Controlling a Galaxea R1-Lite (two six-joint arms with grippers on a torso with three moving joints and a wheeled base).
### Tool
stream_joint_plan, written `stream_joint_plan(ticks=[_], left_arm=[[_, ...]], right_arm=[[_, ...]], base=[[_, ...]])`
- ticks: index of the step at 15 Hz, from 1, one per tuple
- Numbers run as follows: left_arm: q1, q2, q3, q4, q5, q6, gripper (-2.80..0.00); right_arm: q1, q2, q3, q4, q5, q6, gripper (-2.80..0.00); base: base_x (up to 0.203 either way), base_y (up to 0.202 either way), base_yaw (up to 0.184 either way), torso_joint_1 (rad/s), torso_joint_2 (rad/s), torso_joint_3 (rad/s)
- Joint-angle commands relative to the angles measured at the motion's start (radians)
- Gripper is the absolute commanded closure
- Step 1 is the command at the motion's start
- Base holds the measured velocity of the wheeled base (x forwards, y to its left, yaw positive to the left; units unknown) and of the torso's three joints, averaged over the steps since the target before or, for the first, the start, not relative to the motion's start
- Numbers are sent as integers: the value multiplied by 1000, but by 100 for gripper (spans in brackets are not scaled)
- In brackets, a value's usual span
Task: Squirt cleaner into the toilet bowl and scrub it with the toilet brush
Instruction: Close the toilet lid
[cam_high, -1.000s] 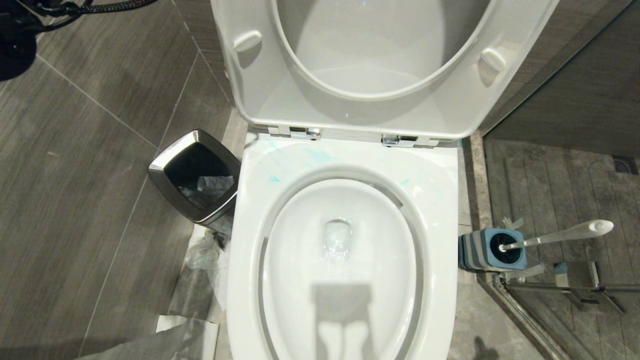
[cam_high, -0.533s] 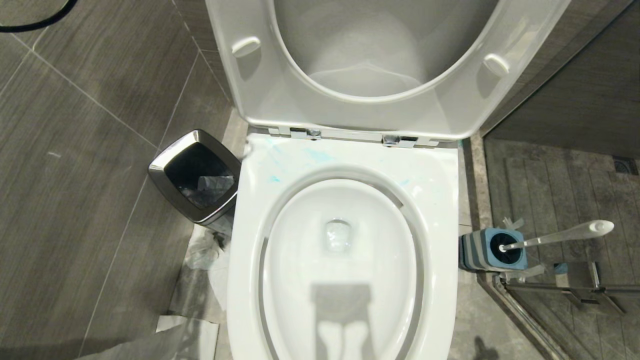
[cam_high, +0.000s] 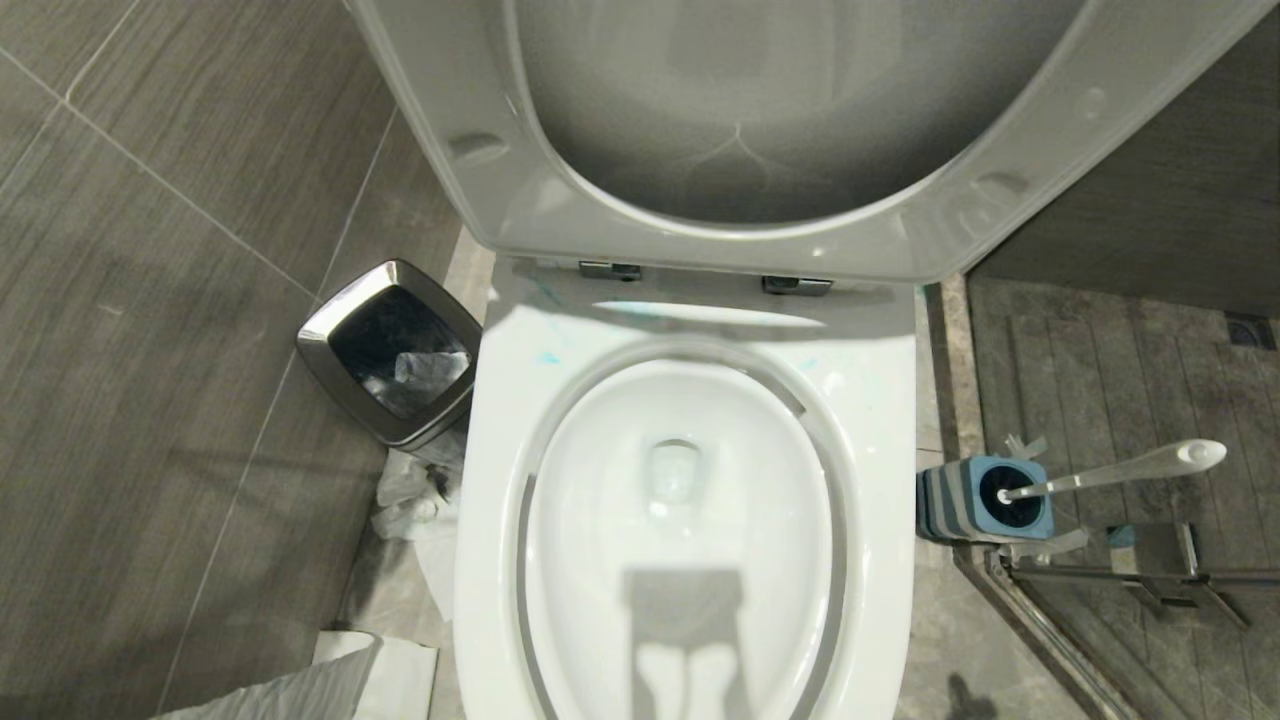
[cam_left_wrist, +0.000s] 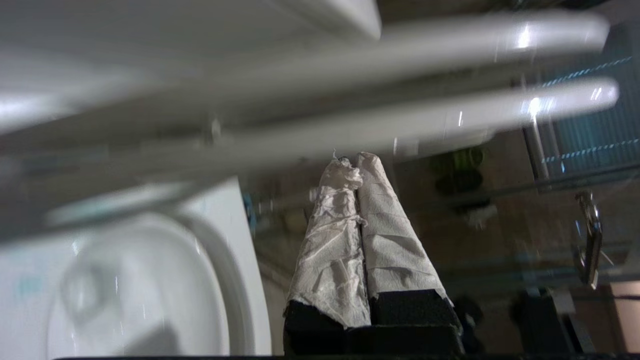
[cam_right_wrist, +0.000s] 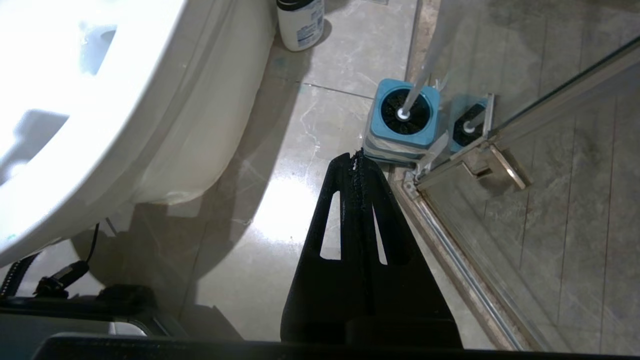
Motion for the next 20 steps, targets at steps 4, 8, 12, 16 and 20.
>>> stream_joint_plan(ticks=[4,8,12,16,20], left_arm=[[-13,-255,306,209,2,71,0],[-104,-303,400,188,32,241,0],[-103,-282,396,217,48,241,0],[-6,-153,378,81,101,283,0],[239,103,289,-308,144,495,0]], right_arm=[[0,-1,12,-1,0,0,0],[1,-1,12,-1,0,0,0],[0,-1,12,-1,0,0,0],[1,-1,12,-1,0,0,0],[1,-1,12,-1,0,0,0]], base=[[0,0,0,0,0,0],[0,0,0,0,0,0],[0,0,0,0,0,0],[0,0,0,0,0,0],[0,0,0,0,0,0]])
